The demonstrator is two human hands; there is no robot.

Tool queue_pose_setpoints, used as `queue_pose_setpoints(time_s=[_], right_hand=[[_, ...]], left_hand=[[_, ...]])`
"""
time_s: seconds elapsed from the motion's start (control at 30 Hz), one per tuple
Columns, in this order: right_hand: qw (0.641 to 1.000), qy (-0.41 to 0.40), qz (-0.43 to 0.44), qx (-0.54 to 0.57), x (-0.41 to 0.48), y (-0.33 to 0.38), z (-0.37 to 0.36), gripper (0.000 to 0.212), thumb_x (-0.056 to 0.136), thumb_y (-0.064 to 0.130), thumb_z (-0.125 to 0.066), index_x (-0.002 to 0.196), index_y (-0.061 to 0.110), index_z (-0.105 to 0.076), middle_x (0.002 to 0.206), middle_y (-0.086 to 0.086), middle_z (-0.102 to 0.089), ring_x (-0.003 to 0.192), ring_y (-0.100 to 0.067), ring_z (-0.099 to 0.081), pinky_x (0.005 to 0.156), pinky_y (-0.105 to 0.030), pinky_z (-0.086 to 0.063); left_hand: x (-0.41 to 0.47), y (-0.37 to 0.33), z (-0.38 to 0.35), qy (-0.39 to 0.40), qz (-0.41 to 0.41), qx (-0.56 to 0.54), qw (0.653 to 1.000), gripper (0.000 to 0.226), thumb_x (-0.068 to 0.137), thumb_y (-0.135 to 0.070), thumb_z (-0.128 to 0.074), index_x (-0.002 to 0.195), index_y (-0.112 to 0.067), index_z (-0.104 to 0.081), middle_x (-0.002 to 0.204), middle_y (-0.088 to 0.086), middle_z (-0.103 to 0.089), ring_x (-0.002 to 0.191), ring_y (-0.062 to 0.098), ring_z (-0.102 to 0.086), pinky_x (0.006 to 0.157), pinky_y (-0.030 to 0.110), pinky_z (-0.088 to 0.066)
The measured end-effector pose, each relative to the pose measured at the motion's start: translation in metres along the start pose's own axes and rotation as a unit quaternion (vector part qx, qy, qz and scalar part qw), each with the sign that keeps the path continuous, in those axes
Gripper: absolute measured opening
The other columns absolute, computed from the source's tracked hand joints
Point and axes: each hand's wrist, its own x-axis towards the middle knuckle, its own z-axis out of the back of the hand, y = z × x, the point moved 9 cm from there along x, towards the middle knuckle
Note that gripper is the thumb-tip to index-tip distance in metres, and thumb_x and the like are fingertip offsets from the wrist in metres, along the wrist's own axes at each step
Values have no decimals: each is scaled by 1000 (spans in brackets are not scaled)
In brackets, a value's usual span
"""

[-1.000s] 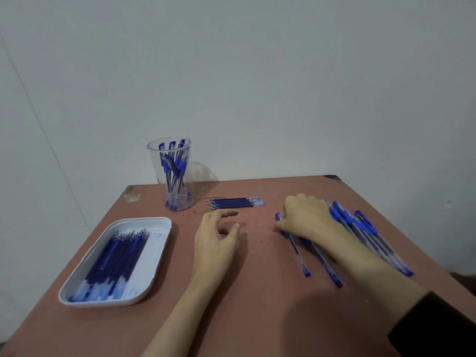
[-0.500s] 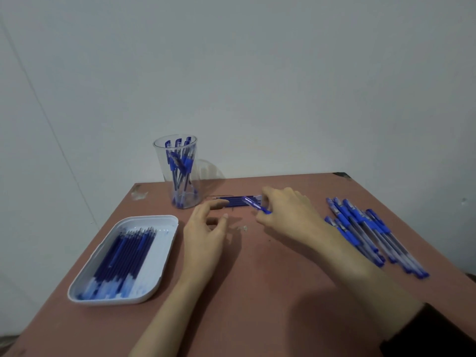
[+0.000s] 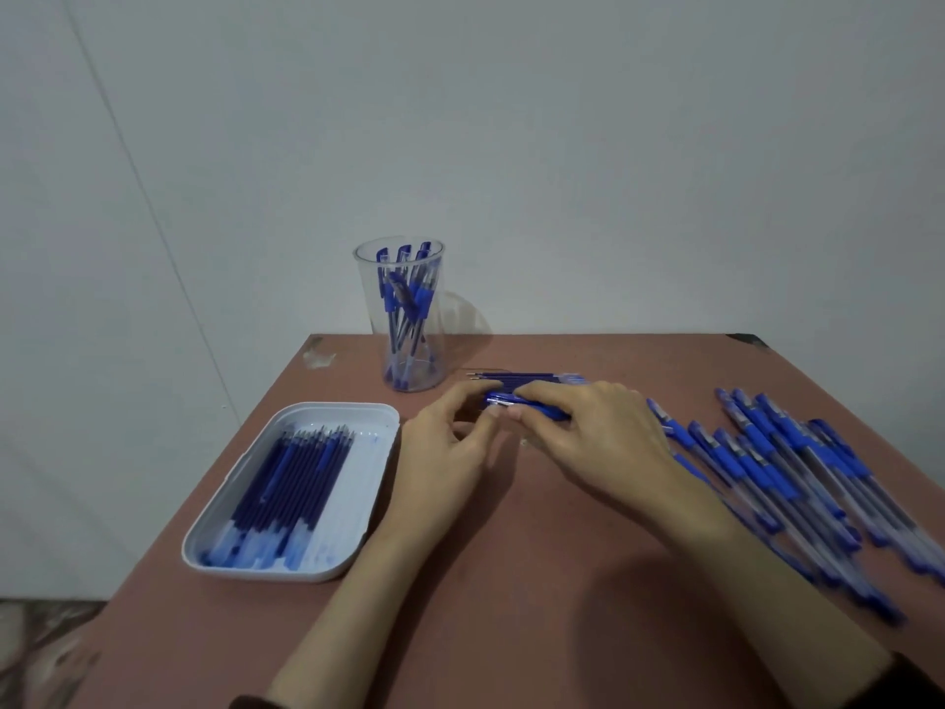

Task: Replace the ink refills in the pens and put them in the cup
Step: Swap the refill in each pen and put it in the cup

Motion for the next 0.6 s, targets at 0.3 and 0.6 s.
queue_pose_setpoints(time_s=[0.3,0.6], right_hand=[[999,27,-32,-19,-5,-9,-3,26,89,57,-47,94,37,-63,71,12,-60,70,-10,-49,58,-29,-36],[985,-37,-160,61,-2,-50,8,12,89,20,-57,99,23,-53,73,6,-64,66,-19,-57,59,-31,-39]], left_hand=[[2,2,3,-9,10,-14,1000,11,88,-15,-65,89,-25,-69,83,-11,-71,76,1,-64,67,14,-50],[-1,16,-16,106,45,172,978,11,80,-35,-71,85,-25,-75,87,-9,-61,93,14,-56,84,31,-46]])
